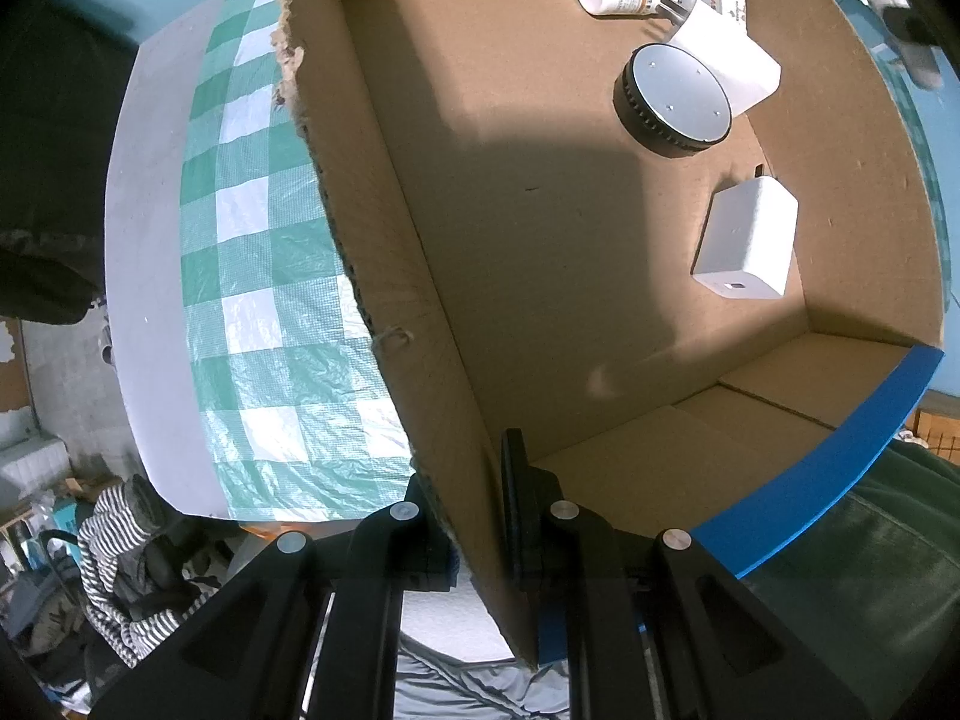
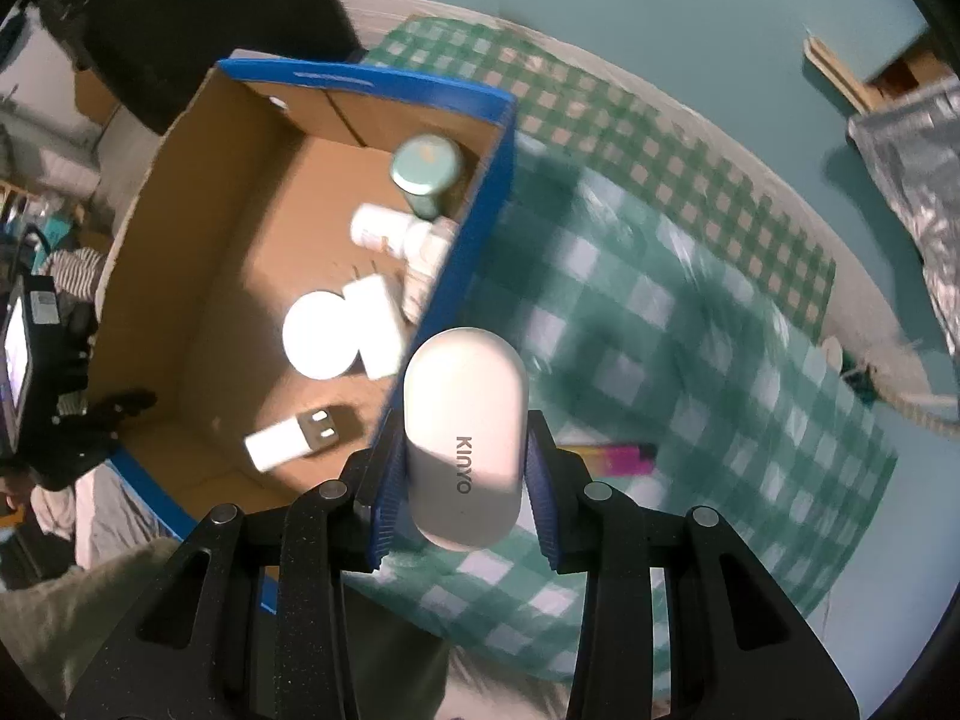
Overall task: Organize rigid objects
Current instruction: 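Carry the white oval case into the box and release it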
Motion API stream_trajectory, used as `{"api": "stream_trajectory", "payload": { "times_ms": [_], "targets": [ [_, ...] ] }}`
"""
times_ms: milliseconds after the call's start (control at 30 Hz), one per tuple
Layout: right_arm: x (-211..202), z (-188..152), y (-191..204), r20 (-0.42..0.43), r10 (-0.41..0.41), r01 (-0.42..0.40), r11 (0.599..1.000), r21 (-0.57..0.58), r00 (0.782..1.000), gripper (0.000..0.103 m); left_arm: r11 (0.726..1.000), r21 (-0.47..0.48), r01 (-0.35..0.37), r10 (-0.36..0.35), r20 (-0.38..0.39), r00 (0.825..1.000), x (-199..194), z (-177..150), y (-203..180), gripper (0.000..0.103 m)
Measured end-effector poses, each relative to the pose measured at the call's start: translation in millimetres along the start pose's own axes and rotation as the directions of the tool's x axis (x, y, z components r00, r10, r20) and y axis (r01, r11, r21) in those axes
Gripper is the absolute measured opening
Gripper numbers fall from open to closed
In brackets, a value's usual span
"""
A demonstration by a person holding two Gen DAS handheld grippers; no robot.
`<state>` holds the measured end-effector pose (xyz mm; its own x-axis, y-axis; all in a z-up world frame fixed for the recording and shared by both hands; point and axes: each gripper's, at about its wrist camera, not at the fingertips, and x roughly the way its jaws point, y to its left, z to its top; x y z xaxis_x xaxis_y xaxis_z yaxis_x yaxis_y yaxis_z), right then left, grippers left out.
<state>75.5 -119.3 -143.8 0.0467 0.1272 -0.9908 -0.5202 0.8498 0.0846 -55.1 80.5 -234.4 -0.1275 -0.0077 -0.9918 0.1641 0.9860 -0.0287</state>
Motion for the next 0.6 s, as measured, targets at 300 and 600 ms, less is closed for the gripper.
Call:
{"api": "stream_trajectory", "payload": {
  "times_ms": [300,600],
  "targets": [
    [4.4,29.1,29.6,0.007,-0.007,0.008,0.996,-0.084,1.000,0.036,1.000,-0.003,0.001,-0.001,-0.001,1.000,0.6,-0.6,0.7,0.012],
    [25.4,55.8,54.8,-0.024,-0.005,0.002,0.988,-0.152,1.000,0.036,1.000,-0.007,-0.006,0.006,-0.004,1.000,0.8,-0.1,-0.5,0.012]
  ]
}}
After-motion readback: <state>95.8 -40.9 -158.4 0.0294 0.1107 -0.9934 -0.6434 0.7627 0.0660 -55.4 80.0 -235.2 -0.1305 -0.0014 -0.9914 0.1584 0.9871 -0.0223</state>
